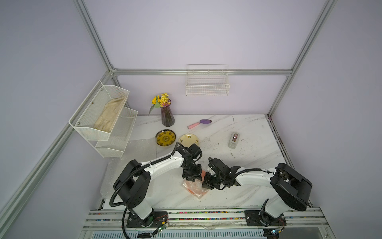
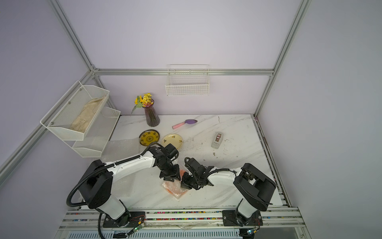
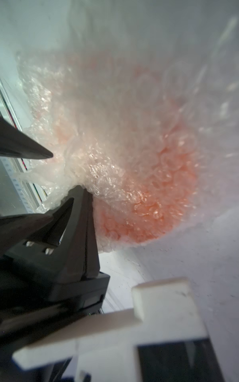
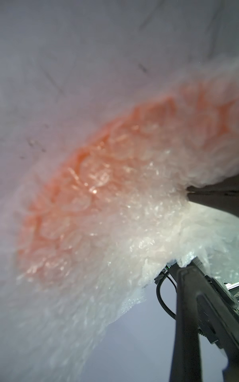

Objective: Wrap dinner plates in bubble wrap
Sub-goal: Wrap the plate in the bubble wrap.

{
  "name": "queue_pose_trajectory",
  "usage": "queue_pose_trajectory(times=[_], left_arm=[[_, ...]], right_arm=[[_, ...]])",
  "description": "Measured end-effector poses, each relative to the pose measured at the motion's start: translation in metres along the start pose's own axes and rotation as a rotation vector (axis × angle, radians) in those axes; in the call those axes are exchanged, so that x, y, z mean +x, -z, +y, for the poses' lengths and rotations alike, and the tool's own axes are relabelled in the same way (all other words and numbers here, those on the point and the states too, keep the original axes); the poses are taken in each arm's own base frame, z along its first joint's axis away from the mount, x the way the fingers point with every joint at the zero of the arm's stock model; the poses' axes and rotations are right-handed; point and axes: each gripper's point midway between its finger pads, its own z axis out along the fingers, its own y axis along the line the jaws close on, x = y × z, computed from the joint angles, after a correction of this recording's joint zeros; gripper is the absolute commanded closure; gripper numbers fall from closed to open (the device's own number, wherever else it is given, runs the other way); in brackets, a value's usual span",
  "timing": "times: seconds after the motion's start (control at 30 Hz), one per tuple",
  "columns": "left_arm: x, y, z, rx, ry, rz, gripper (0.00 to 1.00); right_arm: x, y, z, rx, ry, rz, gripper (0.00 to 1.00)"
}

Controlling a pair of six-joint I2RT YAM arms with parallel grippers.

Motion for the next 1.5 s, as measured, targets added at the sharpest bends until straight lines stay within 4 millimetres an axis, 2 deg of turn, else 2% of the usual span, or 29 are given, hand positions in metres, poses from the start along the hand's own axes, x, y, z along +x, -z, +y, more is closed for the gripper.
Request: queue_pose_trajectory(times=[0.13,0.23,0.43,0.6,0.73,0.83,0.93,1.1,1.2,1.27,1.37,1.5], left_arm=[[0.022,-0.017,0.015,-0.034,-0.034,0.065,0.74],[0.036,-0.029,0.036,-0.078,-0.031,0.112,0.81],[0.036,-0.034,0.039,-0.08,-0.037,0.11,0.85],[0.034,-0.037,0.039,-0.081,-0.035,0.11,0.85],[0.034,-0.037,0.039,-0.082,-0.034,0.111,0.85],[0.033,-0.037,0.039,-0.082,-0.033,0.111,0.85],[0.034,-0.037,0.04,-0.085,-0.028,0.112,0.85],[0.034,-0.024,0.045,-0.131,-0.025,0.081,0.83],[0.026,-0.002,0.037,-0.148,-0.031,0.021,0.8],[0.015,0.016,0.022,-0.125,-0.037,-0.036,0.79],[0.0,0.033,-0.002,-0.074,-0.05,-0.097,0.78],[-0.003,0.027,-0.013,-0.034,-0.052,-0.087,0.77]], right_arm=[[-0.002,0.001,-0.001,0.0,-0.009,-0.013,1.0],[-0.002,0.001,-0.001,0.001,-0.01,-0.016,1.0],[-0.004,0.007,0.003,0.016,-0.004,-0.028,0.99],[-0.003,0.014,0.019,-0.03,0.005,-0.026,0.98],[-0.001,0.009,0.034,-0.075,0.02,-0.006,0.98],[0.002,-0.003,0.031,-0.079,0.007,0.022,1.0],[0.006,-0.013,0.021,-0.065,-0.011,0.051,1.0],[0.011,-0.015,0.017,-0.069,-0.004,0.079,1.0],[0.013,-0.016,0.015,-0.074,0.002,0.088,1.0],[0.014,-0.016,0.015,-0.077,0.007,0.089,1.0],[0.014,-0.016,0.015,-0.079,0.009,0.091,1.0],[0.014,-0.016,0.015,-0.08,0.009,0.09,1.0]])
